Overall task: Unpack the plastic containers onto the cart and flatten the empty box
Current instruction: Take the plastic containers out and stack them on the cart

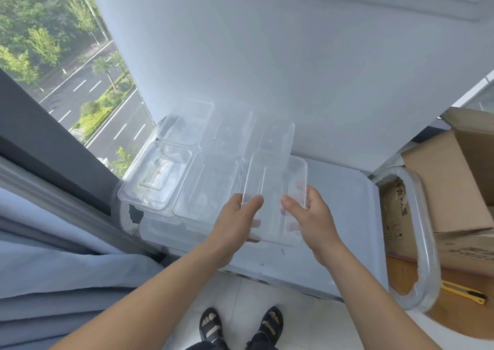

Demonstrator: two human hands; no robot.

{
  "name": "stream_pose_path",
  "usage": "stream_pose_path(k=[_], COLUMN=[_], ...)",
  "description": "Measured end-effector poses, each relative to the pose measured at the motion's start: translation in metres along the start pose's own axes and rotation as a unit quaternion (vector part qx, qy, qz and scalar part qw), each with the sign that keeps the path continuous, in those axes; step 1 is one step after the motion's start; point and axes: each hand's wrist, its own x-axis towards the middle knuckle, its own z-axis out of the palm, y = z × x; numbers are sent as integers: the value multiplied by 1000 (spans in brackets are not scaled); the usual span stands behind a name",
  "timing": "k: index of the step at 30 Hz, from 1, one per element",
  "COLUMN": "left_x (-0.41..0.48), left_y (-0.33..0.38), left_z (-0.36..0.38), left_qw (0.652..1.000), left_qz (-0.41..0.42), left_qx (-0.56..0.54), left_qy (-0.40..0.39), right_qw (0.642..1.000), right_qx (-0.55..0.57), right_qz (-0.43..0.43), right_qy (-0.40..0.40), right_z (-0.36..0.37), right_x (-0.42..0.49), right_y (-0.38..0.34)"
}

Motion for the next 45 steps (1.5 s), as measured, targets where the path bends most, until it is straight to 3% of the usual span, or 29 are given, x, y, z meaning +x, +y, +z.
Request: stream_pose_path(k=[7, 15, 25, 32, 38, 45], left_x=[3, 13, 16, 19, 17, 15], left_y=[-37, -51, -60, -57, -59, -63], left_z=[8, 5, 7, 2, -4, -5], left_qw=[997, 989, 985, 986, 984, 985], left_qz=[-67, -123, -131, -133, -151, -140], left_qx=[21, -69, -79, -67, -56, -50], left_qy=[8, 42, 75, 70, 81, 88], right_qw=[999, 996, 987, 976, 992, 982], right_qx=[-15, -65, -151, -206, 23, 92], right_qz=[28, 63, 52, 45, 122, 166], right_qy=[23, 21, 12, 54, 15, -19], right_z=[3, 22, 28, 29, 29, 40], right_x=[16, 43, 48, 54, 47, 42], right_y=[22, 41, 46, 57, 68, 70])
